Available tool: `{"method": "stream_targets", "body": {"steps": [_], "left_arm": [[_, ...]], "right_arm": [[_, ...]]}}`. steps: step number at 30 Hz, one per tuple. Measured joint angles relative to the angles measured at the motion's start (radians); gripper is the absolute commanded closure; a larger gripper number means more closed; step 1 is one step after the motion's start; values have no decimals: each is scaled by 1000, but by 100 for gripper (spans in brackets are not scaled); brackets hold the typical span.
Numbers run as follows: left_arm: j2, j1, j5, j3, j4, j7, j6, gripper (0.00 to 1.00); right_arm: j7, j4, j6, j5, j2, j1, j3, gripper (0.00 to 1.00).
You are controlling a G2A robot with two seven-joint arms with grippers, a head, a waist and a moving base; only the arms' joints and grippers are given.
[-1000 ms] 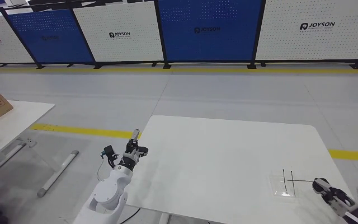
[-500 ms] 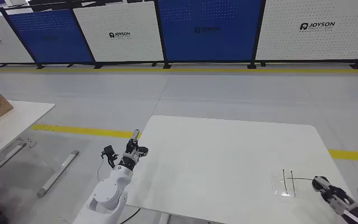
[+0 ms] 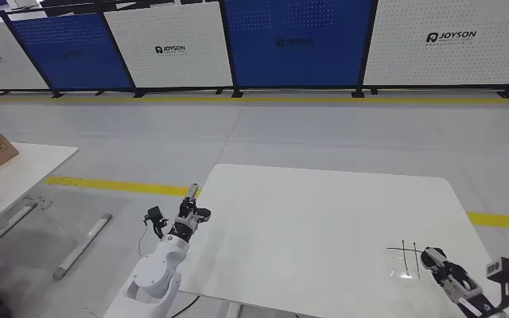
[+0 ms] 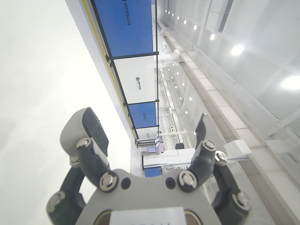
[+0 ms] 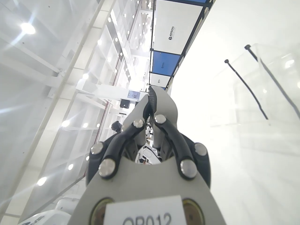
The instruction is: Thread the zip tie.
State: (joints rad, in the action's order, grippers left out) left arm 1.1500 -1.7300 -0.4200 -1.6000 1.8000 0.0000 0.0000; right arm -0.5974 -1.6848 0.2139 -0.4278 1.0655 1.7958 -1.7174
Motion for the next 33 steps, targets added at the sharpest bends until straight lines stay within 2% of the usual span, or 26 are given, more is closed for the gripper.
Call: {"method": "stream_targets", "body": {"steps": [11,14,17,21,24,27,33], "left_arm": [[0,0,0,0,0,0,0,0],[0,0,0,0,0,0,0,0],[0,0,0,0,0,0,0,0],[0,0,0,0,0,0,0,0],[0,0,0,0,0,0,0,0],[0,0,0,0,0,0,0,0],[0,0,0,0,0,0,0,0]], "right_arm": [[2,0,-1,0,0,-1,1,100],[45,-15,-11,8,5,-8,23,100],[129,-65,-2,23,15,0,56,100],[256,-163,5,99,27,32,120,100],[316,-206,12,185,35,46,177,100],[315,-199,-6,199,38,35,197,100],[309,-195,-11,198,38,31,197,100]]}}
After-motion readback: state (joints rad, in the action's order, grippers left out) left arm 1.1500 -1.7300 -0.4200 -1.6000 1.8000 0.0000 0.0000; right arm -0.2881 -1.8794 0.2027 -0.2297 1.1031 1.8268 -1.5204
